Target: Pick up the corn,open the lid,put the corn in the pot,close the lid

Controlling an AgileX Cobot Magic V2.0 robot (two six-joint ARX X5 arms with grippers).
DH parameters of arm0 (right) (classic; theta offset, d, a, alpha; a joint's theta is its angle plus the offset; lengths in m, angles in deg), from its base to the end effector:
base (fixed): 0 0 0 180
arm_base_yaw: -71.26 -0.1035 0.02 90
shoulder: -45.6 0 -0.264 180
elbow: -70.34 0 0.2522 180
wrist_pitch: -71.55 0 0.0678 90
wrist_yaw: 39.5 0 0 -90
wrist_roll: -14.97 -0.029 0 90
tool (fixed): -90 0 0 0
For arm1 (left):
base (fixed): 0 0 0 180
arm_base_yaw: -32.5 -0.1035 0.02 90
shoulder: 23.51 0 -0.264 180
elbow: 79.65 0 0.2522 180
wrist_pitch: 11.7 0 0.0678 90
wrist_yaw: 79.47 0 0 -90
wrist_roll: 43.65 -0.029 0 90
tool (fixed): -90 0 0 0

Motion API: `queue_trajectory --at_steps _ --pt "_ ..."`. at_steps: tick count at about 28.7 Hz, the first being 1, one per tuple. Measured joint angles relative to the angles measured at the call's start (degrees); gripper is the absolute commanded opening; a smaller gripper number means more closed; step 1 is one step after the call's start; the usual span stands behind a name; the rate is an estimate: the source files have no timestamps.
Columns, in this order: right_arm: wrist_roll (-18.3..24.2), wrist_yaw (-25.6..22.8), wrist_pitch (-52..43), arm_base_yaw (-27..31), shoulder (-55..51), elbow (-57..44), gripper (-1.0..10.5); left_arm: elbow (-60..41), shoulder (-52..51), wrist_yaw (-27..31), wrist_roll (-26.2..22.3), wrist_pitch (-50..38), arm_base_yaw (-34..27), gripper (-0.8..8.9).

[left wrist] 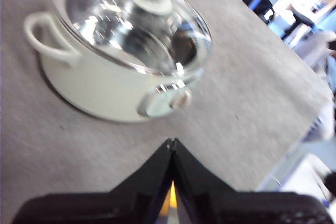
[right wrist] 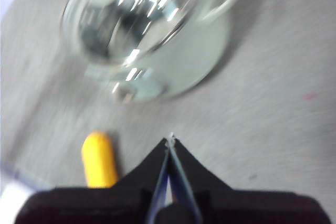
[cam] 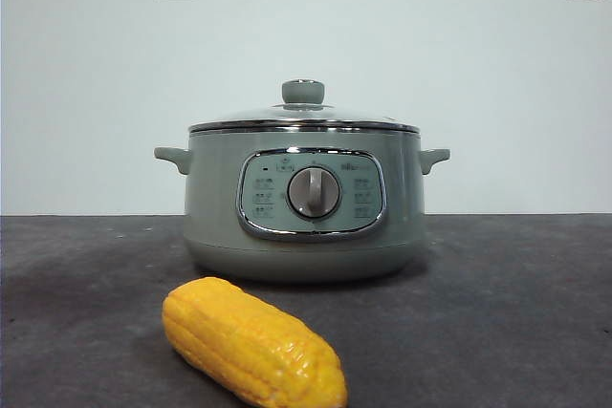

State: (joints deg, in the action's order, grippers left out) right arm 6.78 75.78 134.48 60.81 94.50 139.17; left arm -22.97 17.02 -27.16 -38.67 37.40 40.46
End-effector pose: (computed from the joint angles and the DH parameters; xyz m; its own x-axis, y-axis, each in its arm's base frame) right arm 0.1475 0.0398 0.3243 0.5729 0.5399 -0.6167 -0.3708 0.8417 0.3925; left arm 0.1340 -0.0366 0.2959 0.5730 -0.6975 -0.4304 0.5686 0.7165 -0.4041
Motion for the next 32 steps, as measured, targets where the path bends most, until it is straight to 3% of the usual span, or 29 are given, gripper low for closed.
queue_trajectory --at_steps 7,11,13,18,23,32 --pt "-2.9 -7.4 -2.5 -16.2 8.3 0.0 2.6 0.0 0.0 0.3 -2.1 3.1 5.7 -0.06" --pt "-5.6 -10.0 -5.3 -25.2 13.3 0.0 4.8 0.0 0.0 0.5 -2.5 3.6 8.1 -0.06" --pt "-7.0 -10.3 -6.7 -28.9 15.8 0.1 5.4 0.0 0.0 0.5 -2.5 3.6 9.0 -0.06" --pt "-10.6 -10.8 -9.0 -36.9 23.7 0.6 5.4 0.0 0.0 0.6 -2.9 4.6 10.2 -0.06" --pt "-11.8 -17.3 -8.9 -44.0 33.3 3.4 5.4 0.0 -0.3 0.6 -3.0 5.0 10.3 -0.06" --pt "-11.5 -19.3 -11.7 -48.2 46.8 8.3 5.4 0.0 -0.7 0.6 -4.5 7.5 10.3 -0.06"
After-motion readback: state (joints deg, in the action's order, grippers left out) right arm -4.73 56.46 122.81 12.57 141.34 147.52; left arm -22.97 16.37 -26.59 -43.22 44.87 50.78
